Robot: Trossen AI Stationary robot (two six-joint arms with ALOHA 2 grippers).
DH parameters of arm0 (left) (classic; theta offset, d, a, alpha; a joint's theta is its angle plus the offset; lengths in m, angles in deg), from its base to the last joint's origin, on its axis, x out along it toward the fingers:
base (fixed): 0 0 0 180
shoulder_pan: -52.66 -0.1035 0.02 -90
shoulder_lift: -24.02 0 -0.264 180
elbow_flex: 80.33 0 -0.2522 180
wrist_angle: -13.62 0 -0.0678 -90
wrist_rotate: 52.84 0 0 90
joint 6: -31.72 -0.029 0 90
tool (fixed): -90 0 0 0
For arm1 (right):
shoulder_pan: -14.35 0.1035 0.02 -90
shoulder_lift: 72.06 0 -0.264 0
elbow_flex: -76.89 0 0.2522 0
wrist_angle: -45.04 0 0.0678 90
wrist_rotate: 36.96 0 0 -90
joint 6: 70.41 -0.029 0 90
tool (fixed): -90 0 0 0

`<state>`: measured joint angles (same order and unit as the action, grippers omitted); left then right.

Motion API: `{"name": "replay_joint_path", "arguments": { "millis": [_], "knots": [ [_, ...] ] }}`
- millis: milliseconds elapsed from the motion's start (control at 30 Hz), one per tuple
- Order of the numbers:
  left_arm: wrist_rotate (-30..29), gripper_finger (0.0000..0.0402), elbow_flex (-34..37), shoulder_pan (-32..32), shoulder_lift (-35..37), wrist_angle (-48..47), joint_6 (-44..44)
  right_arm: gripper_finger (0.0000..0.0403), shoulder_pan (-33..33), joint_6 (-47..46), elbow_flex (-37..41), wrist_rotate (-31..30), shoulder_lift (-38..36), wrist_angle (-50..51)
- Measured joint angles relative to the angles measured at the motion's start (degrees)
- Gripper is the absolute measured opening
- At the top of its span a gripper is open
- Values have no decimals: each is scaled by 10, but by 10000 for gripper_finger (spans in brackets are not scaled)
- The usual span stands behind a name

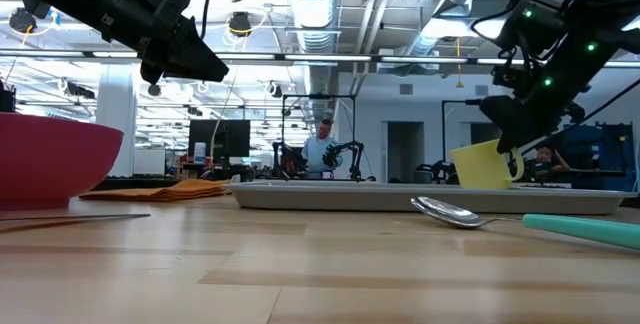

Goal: Set up tray
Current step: Put the yellow mug on top of the gray tray, then put the blue plate on top of the gray plate to the bottom left of the yellow mug

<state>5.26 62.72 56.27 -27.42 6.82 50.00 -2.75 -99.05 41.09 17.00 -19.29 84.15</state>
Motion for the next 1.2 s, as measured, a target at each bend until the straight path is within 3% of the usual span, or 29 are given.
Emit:
{"name": "replay_joint_path", "arguments": {
  "millis": [233, 467, 767, 1067, 1200],
  "knots": [
    [0, 107, 0, 0, 0, 0, 0, 74, -20, 13, 1, 10, 0, -31],
    [0, 107, 0, 0, 0, 0, 0, 105, -43, 21, 1, 82, 1, -55],
    [0, 107, 0, 0, 0, 0, 0, 145, -79, 36, 1, 78, 1, -51],
    [0, 107, 0, 0, 0, 0, 0, 178, -81, 38, 0, 111, 1, -44],
    [0, 107, 0, 0, 0, 0, 0, 189, -81, 38, -32, 106, 0, -10]
  ]
}}
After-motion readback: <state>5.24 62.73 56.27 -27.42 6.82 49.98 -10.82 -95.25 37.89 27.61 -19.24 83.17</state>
